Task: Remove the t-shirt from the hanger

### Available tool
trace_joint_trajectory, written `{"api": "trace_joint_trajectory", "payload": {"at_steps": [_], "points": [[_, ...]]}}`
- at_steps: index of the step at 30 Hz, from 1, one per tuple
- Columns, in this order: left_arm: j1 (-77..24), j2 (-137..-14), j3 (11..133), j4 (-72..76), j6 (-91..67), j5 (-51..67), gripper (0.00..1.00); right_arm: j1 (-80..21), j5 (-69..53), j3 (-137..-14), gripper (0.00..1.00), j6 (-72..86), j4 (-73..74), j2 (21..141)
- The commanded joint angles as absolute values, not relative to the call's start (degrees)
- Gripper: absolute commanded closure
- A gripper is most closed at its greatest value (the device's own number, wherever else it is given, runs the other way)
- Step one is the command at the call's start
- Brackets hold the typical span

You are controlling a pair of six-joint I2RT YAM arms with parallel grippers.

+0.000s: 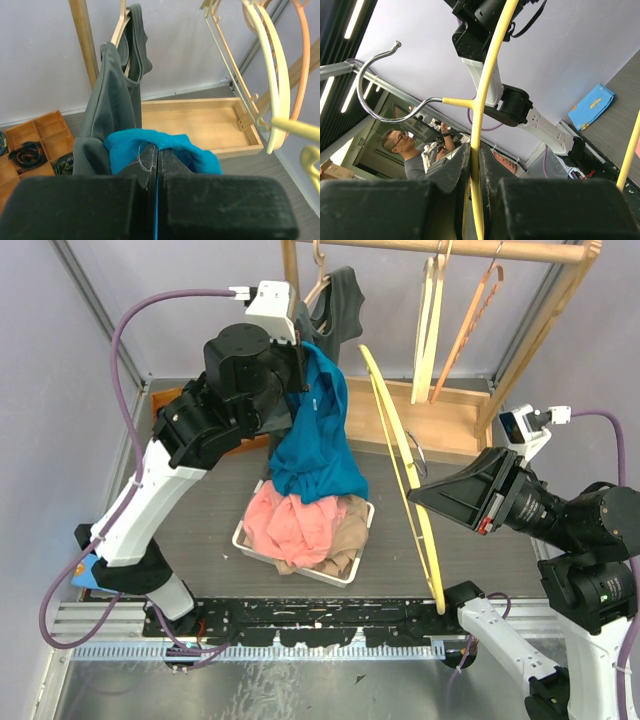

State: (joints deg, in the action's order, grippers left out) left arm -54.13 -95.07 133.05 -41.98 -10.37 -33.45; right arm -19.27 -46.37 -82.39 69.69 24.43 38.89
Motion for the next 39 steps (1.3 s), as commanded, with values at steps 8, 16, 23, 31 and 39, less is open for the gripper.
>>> {"api": "trace_joint_trajectory", "payload": {"at_steps": [8, 16, 23, 31, 39], "points": [[-53.95, -83.97, 122.34, -38.77, -15.27, -25.48, 1.0, -19.07, -44.69, -80.33, 0.99, 70.66, 14.22, 41.41], [-54.08, -79.41, 121.07, -33.52, -14.47, -14.19, 1.0, -19.06, -41.76, -78.17, 0.99, 70.58, 10.66, 43.45], [-54.14, -78.65, 130.39, -39.35, -14.0, -9.71, 1.0, -19.04, -39.77, -75.51, 0.99, 71.44, 5.47, 46.76], [-54.13, -74.73, 132.31, -37.97, -12.51, -9.55, 1.0, -19.07, -34.48, -74.41, 1.0, 70.44, 0.61, 51.59], [-54.13, -73.46, 135.14, -32.02, -14.2, -6.89, 1.0, -19.06, -30.66, -78.17, 0.99, 70.14, -3.7, 59.64]]}}
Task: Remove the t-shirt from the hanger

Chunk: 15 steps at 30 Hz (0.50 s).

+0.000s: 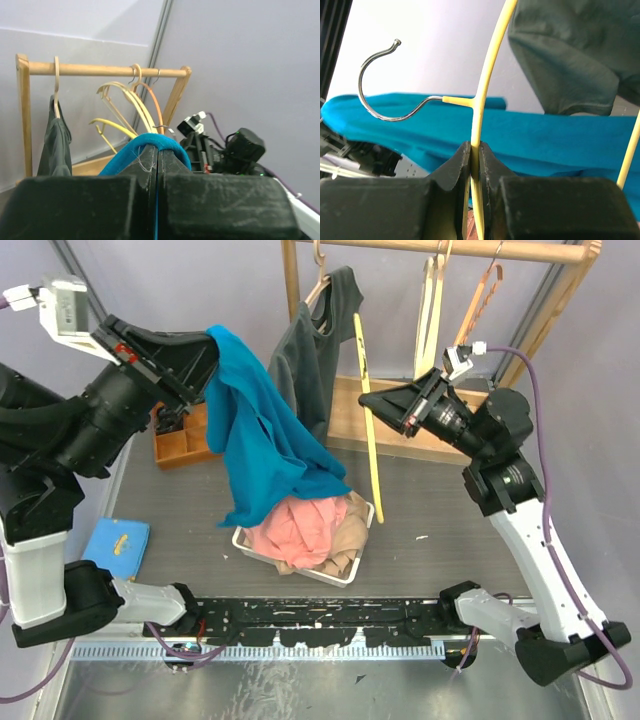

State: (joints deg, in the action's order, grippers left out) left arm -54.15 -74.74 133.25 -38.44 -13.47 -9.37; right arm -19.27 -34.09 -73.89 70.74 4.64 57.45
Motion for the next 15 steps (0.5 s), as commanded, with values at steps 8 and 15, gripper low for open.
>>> {"api": "trace_joint_trajectory", "payload": {"at_steps": [8, 15], "points": [[-54.07, -71.19, 132.34, -31.84, -17.87, -6.2, 1.0, -19.07, -22.25, -83.44, 0.99, 68.15, -5.91, 66.97], [-54.1, -71.07, 129.48, -33.16, -20.24, -5.6, 1.0, -18.81, -17.63, -88.33, 0.99, 65.71, -7.63, 72.69]]}}
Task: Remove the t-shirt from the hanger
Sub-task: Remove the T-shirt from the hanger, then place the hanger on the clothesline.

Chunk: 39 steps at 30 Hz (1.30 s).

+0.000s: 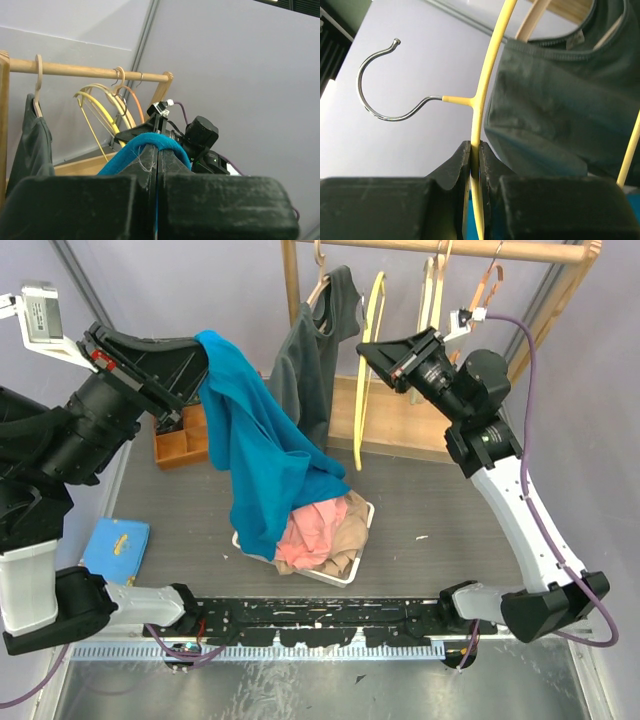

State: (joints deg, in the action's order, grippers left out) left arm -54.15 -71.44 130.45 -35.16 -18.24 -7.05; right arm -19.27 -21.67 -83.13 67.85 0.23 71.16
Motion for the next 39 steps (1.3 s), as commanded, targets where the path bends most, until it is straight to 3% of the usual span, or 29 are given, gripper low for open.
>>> {"api": "trace_joint_trajectory", "payload": {"at_steps": [1, 39], "points": [[-54.13, -71.29, 129.63, -33.45, -20.3, -5.58, 1.0, -18.73, -17.35, -88.87, 0.99, 65.86, -8.18, 73.55], [-54.14, -72.33, 124.96, -37.83, -22.18, -7.8, 1.0, -12.64, -9.16, -108.72, 0.99, 72.42, -12.41, 94.77]]}}
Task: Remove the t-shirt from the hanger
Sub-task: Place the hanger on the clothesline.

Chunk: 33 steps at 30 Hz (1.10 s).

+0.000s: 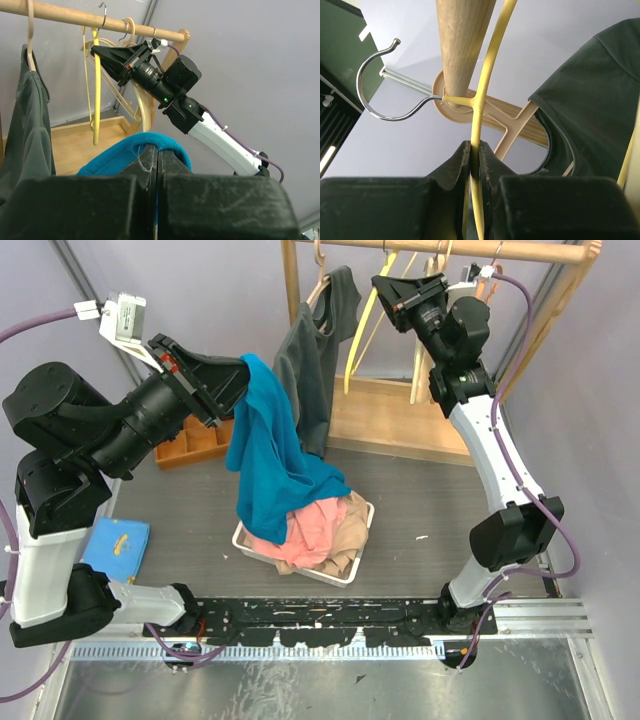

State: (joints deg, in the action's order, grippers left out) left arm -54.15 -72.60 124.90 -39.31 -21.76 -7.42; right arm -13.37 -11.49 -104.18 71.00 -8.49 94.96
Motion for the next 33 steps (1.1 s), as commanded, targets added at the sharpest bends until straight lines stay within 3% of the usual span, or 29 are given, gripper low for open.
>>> {"api": "trace_joint_trajectory", "payload": {"at_steps": [1, 18, 33], "points": [[-54.14, -72.33, 124.85, -37.73, -22.15, -7.89, 1.0, -12.47, -9.07, -109.3, 0.99, 72.69, -11.9, 95.2], [-54.1, -74.82, 124.48, -36.22, -21.88, -9.03, 1.0, -10.71, -7.7, -114.53, 0.99, 74.83, -1.77, 99.16], [-54.13, -74.89, 124.3, -35.93, -22.5, -9.06, 1.0, -10.18, -7.32, -111.76, 0.84, 75.37, 3.62, 97.29]]}}
